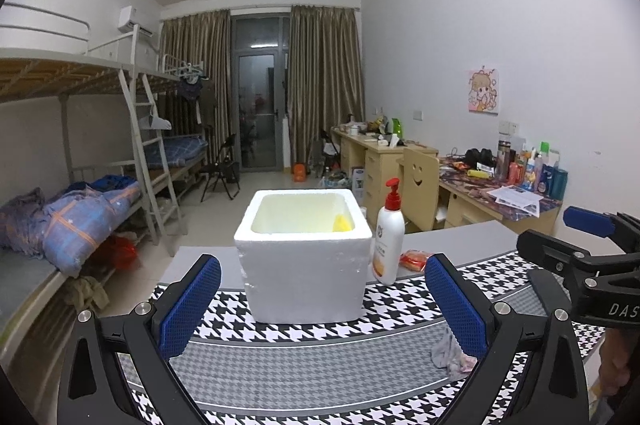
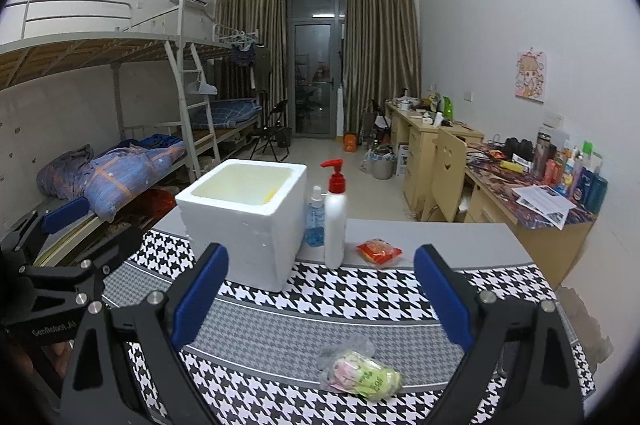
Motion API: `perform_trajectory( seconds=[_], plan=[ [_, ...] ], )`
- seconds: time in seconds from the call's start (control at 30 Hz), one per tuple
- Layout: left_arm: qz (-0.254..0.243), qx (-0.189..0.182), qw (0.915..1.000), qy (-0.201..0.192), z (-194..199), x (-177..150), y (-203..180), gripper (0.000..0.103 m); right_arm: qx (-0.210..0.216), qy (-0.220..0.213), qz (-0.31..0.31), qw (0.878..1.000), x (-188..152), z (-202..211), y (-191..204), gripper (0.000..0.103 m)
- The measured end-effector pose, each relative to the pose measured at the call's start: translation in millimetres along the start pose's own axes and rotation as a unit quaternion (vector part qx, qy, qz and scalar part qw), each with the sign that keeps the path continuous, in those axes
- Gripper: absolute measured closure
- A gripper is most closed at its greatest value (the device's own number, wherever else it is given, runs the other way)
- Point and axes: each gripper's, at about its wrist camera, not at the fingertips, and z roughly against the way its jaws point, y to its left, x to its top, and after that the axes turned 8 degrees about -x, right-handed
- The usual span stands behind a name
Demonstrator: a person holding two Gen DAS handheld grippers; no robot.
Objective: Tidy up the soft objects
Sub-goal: 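Move both tools back toward the clear bag and grey cloth on the table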
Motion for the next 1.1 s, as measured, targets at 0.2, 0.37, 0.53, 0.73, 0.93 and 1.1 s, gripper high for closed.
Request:
perform_trajectory(
  seconds=[0.2,0.37,0.53,0.73,0.93,1.1],
  plan=[
    [0.004,0.007,0.9999,-0.009,0.6,-9.8,-5.0,0.001,-0.020,-0.002,-0.010,1.000,-14.5,-0.6,-8.4,0.007],
    [-0.003,0.002,0.9999,-0.011,1.5,-18.4,-14.8,0.001,-0.020,0.003,-0.021,1.000,-24.0,-0.1,-15.5,0.007],
    [-0.005,-0.011,0.9999,-0.002,-4.0,-24.0,-20.3,0.001,-0.026,0.007,-0.026,0.999,-31.7,-0.6,-19.2,0.007],
    [-0.012,-0.020,0.9997,-0.001,-9.9,-29.9,-21.3,0.001,-0.035,0.007,-0.027,0.999,-41.2,-1.2,-25.0,0.007],
    [-0.009,-0.031,0.9994,0.011,-15.2,-38.2,-22.5,0.001,-0.032,0.018,-0.038,0.999,-49.9,-4.3,-31.9,0.007],
    [-0.010,-0.044,0.9988,0.018,-17.7,-41.8,-25.6,0.001,-0.037,0.020,-0.039,0.998,-56.0,-5.0,-35.5,0.007]
  ],
)
